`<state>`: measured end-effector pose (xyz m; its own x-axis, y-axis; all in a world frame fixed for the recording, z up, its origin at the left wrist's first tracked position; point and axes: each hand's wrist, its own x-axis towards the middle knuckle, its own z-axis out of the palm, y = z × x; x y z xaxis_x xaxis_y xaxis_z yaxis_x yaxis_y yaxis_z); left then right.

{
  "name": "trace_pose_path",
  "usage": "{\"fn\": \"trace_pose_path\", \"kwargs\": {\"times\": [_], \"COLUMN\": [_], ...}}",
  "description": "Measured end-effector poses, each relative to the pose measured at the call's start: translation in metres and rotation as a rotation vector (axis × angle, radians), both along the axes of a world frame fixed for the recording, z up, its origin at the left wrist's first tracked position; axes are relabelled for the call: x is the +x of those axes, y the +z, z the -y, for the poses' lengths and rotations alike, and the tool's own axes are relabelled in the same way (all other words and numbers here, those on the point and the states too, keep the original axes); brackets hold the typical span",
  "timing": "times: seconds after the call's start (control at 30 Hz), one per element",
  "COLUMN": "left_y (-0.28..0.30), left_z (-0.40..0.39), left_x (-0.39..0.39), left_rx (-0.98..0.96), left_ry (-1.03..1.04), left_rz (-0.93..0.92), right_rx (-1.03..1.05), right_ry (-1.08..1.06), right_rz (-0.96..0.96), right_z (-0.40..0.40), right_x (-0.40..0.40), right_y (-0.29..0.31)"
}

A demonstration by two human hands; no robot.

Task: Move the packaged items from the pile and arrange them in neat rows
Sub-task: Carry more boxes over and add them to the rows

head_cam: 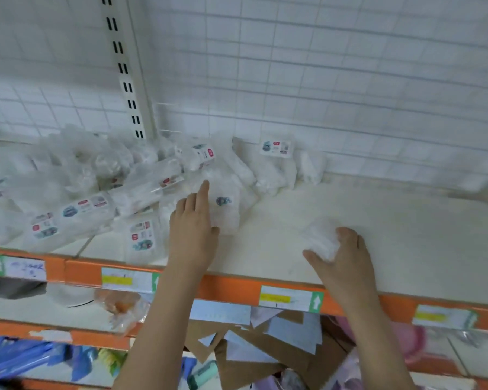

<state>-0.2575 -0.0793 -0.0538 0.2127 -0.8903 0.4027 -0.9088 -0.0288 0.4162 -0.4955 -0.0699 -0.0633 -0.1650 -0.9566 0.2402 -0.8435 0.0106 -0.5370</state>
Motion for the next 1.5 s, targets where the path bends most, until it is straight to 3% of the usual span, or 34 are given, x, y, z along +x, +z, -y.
{"fn": "trace_pose_path", "kwargs": {"times": [0.1,0.37,0.6,0.8,1.07,1.3,1.5], "left_y": [-0.005,-0.006,0.001,-0.016,-0.004,0.003,0.013], "left_z": [-0.005,-0.019,-0.014,-0.011,0.004,0.028,0.046], "left_x": [0.003,-0.047,-0.211,-0.330,-0.366,-0.394,-0.453], "left_rx": [-0.093,-0.272,-0.225,-0.141,-0.248,-0.300,-0.269], "left_ry": [0.035,0.031,-0.109,-0.369,-0.364,-0.411,-0.415], "left_rz": [-0.037,0.091,-0.220,-0.210,-0.250,-0.255,-0.110], "right_rx": [-0.016,0.033,-0.106,-0.313,-0.458,-0.434,-0.353], "right_ry": [0.036,0.167,0.189,0.203,0.323,0.311,0.122], "right_rz": [0.103,0.256,0.124,-0.046,0.089,0.120,0.182], "right_z": [0.002,0.004,0.007,0.009,0.017,0.029,0.027], "right_x": [0.001,-0.059,-0.220,-0.319,-0.355,-0.378,-0.439], "right_y": [0.001,0.008,0.010,-0.002,0.007,0.013,0.023]}}
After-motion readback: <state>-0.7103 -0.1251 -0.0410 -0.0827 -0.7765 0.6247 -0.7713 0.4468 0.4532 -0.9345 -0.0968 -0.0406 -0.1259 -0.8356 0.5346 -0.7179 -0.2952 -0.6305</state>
